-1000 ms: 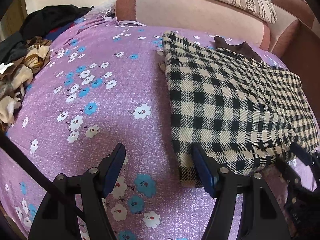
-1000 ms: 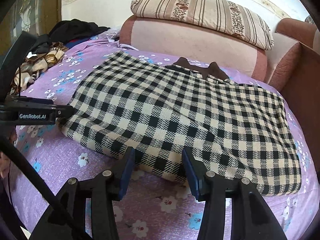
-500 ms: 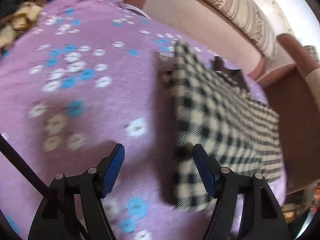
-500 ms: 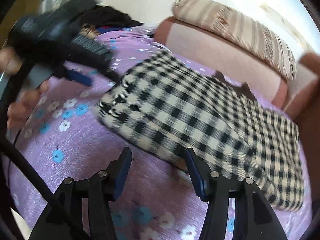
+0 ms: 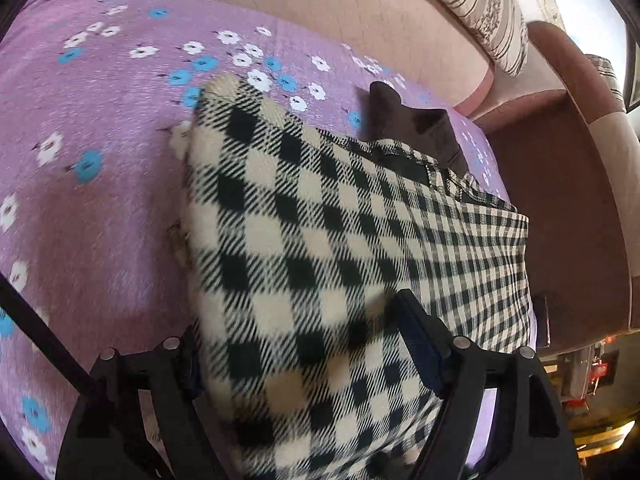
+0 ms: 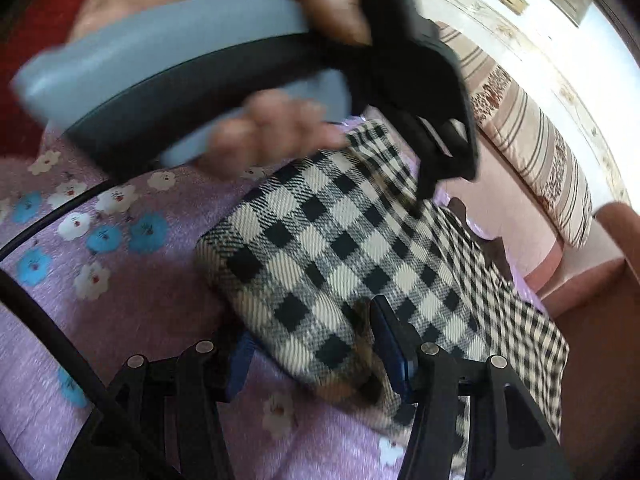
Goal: Fold large clothes
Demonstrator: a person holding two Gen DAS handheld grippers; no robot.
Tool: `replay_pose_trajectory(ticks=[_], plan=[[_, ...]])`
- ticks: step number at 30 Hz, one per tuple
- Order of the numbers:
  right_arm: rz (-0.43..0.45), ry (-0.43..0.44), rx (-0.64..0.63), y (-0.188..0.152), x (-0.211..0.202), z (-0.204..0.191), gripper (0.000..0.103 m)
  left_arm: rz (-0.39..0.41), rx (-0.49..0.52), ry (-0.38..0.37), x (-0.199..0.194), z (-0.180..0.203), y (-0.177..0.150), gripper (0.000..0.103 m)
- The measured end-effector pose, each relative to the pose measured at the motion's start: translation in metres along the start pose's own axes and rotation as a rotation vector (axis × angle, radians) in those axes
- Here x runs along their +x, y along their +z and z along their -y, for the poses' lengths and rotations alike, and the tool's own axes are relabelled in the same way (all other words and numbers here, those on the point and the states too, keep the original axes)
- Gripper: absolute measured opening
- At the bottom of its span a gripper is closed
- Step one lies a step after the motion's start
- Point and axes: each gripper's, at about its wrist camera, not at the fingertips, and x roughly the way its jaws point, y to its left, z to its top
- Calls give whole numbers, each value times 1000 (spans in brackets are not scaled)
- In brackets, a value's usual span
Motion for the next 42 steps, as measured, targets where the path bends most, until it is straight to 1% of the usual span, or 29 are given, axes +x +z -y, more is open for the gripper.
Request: replay_pose_trajectory(ticks=[1,2,3,4,5,7,10,13,15,16,19,22,23,25,27,28,29,31,32,33,34,35,38,40,41,42], plan=[[-2,15,-5,1,2,0,47,-3,10,6,2,3,1,74],[-2,32,-12,2,3,-1,34,-2,41,32,2,9,1,66],[3,43,-22,2,2,-4,27,-6,56,43,2,13,0,41],[9,27,-35,2,0,-6,15,-15,51,27,1,16,0,20],[15,9,-35,1,-2,-6,13,-14,41,16,-3,16,0,17],[40,6,3,1,-8,1,11,14,24,33,-15,27,0,16],[82,-17,90,-1,-25,23,10,43,33,60,-28,52,3,15],[125,-74,119,-8,-47,46,10,71,74,37,-36,100,10,14],[144,-129,121,-18,-62,64,10,72,114,39,-31,135,13,14],[146,-161,128,-26,-69,77,10,69,146,45,-24,159,14,14],[120,-219,170,-49,-79,112,9,52,252,61,6,227,16,14],[60,-269,246,-78,-82,155,10,28,334,65,44,287,16,15],[37,-287,280,-89,-82,171,10,13,352,75,57,303,15,16],[-9,-292,351,-112,-79,197,10,-19,367,90,78,324,16,25],[-48,-248,423,-131,-73,215,13,-34,362,106,85,332,14,29],[-64,-213,465,-140,-68,224,21,-36,363,104,84,333,13,32],[-85,-176,494,-149,-63,232,38,-34,366,90,80,334,12,35],[-107,-159,513,-159,-63,239,54,-4,345,41,61,328,13,47],[-111,-157,517,-165,-64,244,55,26,323,30,47,324,16,52],[-116,-157,526,-169,-66,249,55,61,302,23,34,317,17,61],[-124,-160,546,-172,-68,255,55,85,289,20,25,314,18,63],[-130,-161,569,-177,-71,259,55,118,270,18,11,308,19,63],[-124,-165,652,-185,-81,278,55,165,248,26,-14,292,14,63],[-81,-186,723,-191,-94,299,57,189,256,73,-24,282,1,63],[-42,-196,771,-193,-103,310,57,194,264,91,-23,278,-8,63],[2,-184,818,-196,-110,324,57,195,268,105,-24,273,-15,63]])
